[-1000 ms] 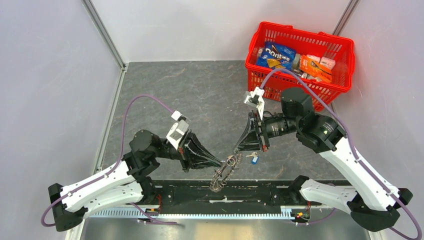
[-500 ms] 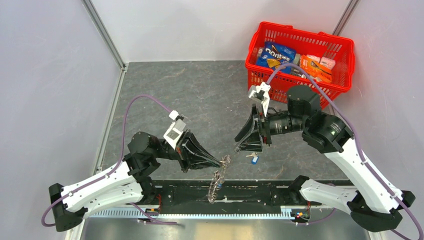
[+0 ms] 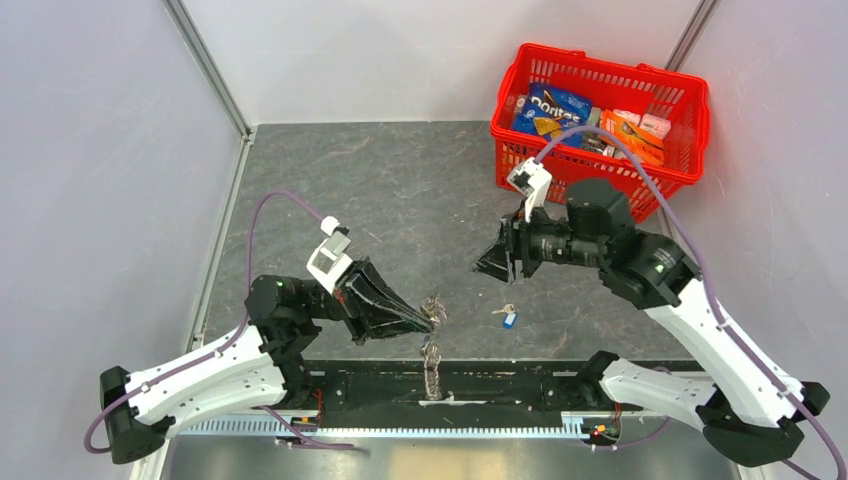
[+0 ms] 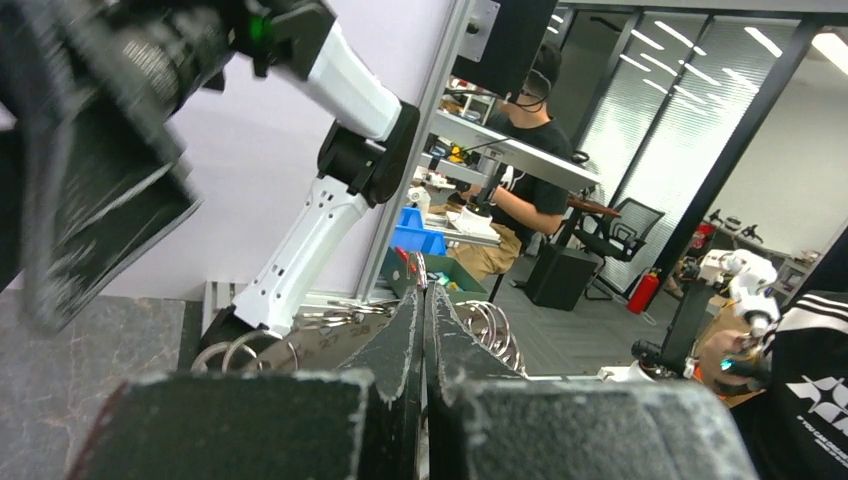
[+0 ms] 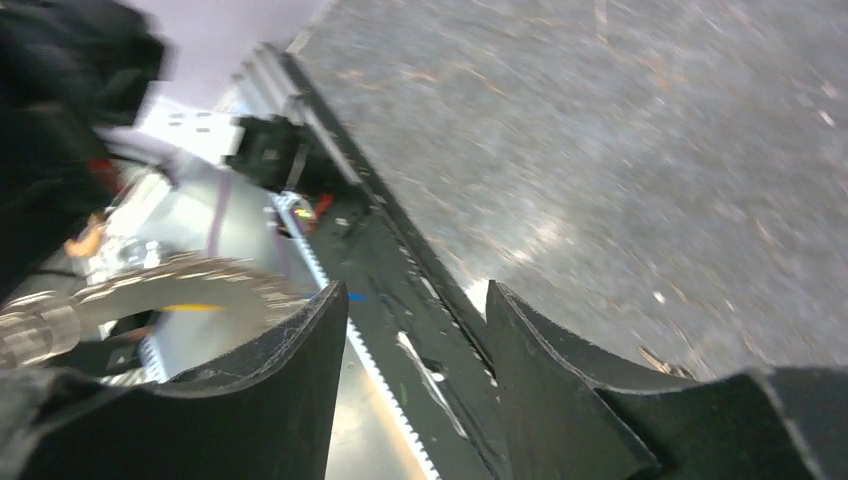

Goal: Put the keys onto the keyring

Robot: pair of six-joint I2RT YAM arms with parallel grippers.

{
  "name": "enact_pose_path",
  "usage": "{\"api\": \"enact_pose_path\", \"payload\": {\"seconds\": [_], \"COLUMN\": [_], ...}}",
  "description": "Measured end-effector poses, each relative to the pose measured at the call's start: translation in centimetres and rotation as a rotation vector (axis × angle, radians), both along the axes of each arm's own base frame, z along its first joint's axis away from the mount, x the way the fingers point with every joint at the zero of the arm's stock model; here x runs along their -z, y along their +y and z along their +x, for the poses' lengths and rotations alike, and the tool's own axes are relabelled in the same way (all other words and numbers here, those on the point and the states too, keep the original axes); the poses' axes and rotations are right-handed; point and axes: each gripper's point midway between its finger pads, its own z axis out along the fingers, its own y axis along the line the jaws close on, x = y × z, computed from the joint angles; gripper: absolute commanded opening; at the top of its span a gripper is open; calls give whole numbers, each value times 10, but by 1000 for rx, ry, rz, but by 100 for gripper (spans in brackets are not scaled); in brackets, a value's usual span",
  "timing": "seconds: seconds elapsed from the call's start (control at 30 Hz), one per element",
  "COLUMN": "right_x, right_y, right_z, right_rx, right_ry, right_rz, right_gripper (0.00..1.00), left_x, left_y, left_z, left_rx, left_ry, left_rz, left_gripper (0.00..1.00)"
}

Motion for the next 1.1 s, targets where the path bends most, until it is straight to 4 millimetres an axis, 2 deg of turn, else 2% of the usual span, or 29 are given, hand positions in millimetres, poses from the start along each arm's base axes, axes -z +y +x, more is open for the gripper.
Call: {"api": "enact_pose_path", "payload": {"seconds": [0.1,0.2,0.27,0.33,0.4,0.47,0.6,0.7,0.83,1.1], "right_x": [38,101,152,195,230,255,290,305,313,318], "right_y": [-8,-20,-32,-47,-61,-72,-89,-101,-103,-98], "right_z": [18,37,44,47,47,47,49,49,52,60], "right_rx": [119,265,368,456,536,601,717,803,884,974], "right_ry": [54,160,249,321,371,404,444,469,497,536], "right_rz": [-90,-226,-340,-447,-528,-574,-602,-602,-559,-495], "right_gripper": [61,61,59,56,55,54,52,52,53,54], "left_x": [-5,-8,-10,-12,-13,-14,-11,-7,-4,-9], "left_y": [3,6,8,10,12,13,12,10,12,19], "left_z": [-3,-5,-6,-8,-9,-9,-9,-9,-12,-16], "left_rx": [11,16,16,17,17,17,20,21,31,34], "left_ry": [3,1,-4,-9,-12,-13,-8,0,-5,-20], "left_rz": [-18,-30,-39,-46,-51,-52,-36,-17,-4,-23], "left_gripper": [2,2,2,2,2,2,2,2,2,2]}}
